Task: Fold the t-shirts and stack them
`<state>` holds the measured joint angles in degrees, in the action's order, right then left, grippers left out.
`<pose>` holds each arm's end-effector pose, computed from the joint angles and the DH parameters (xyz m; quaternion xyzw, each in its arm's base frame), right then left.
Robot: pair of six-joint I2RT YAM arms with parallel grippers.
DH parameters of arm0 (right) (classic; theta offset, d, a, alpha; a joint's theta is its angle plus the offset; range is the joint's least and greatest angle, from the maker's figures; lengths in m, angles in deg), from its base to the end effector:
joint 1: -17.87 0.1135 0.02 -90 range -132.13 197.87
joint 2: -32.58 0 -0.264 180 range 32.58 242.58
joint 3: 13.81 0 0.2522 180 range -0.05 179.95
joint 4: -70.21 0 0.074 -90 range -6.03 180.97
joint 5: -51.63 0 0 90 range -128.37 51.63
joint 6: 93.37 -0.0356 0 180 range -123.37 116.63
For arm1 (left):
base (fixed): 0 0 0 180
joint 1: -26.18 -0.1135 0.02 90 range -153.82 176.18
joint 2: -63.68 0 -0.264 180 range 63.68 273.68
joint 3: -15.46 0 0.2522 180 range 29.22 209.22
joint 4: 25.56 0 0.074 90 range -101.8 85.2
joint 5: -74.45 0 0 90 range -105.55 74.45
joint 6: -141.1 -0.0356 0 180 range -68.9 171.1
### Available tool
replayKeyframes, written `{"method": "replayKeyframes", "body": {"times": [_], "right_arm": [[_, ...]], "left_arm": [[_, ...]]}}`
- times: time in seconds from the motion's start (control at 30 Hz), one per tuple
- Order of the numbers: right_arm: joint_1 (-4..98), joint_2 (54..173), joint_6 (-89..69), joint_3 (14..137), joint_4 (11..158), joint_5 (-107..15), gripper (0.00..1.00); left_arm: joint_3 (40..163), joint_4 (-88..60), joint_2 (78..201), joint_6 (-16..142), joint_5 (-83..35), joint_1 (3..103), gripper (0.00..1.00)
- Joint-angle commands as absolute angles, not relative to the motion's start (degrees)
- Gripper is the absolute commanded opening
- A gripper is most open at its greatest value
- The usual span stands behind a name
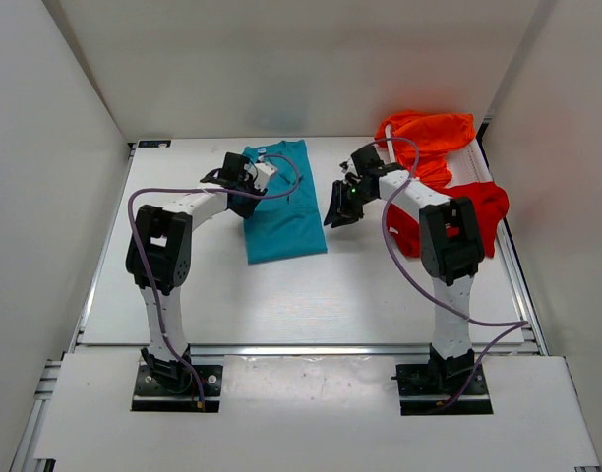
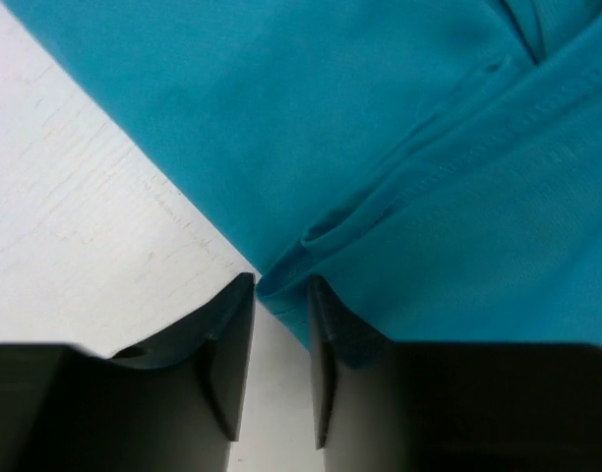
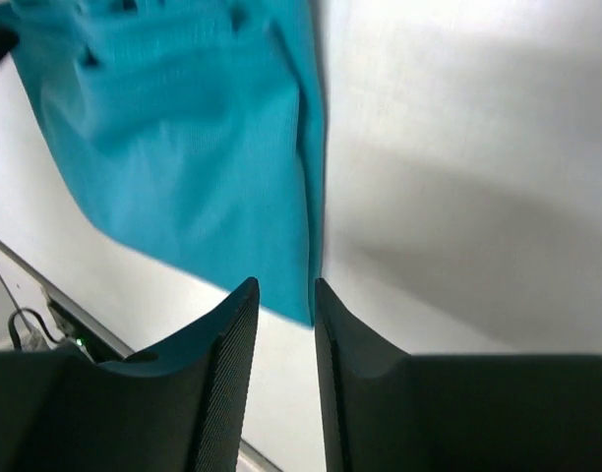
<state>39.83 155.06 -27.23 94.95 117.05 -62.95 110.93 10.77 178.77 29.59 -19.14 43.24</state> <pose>0.4202 0.1854 0.1838 -0.0384 0.9458 0.2863 0.1485 0.4112 -0.1285 0.1772 0.3243 0.8991 -0.0186 0.2936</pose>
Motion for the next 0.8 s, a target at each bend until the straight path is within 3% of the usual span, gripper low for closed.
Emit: {"method": "replayKeyframes", "body": {"times": [0.0,0.1,0.17,0.37,0.47,0.63,0.77], "right_arm": [[41.86,151.85,-25.70,91.88,115.27,-64.03,0.37],[42.30,151.76,-26.22,89.52,114.12,-65.08,0.41],[42.31,152.20,-27.10,89.07,113.86,-65.97,0.42],[42.74,152.29,-26.83,86.79,114.12,-65.00,0.46],[42.92,152.03,-26.92,85.73,114.12,-64.91,0.47],[43.45,151.41,-27.27,83.89,114.30,-64.73,0.49],[44.23,151.67,-27.72,83.44,113.33,-65.71,0.50]], "left_arm": [[112.19,11.32,178.81,29.21,-21.53,43.41,0.36],[112.45,10.27,179.34,30.10,-20.74,43.06,0.16],[112.28,9.39,179.17,30.62,-19.42,42.62,0.09],[113.42,8.50,178.73,32.21,-18.09,41.64,0.09],[112.10,7.54,178.12,31.51,-17.39,42.43,0.18],[109.91,7.98,174.52,30.02,-15.63,43.23,0.61],[104.64,6.92,168.55,24.57,-14.14,43.50,0.70]]}}
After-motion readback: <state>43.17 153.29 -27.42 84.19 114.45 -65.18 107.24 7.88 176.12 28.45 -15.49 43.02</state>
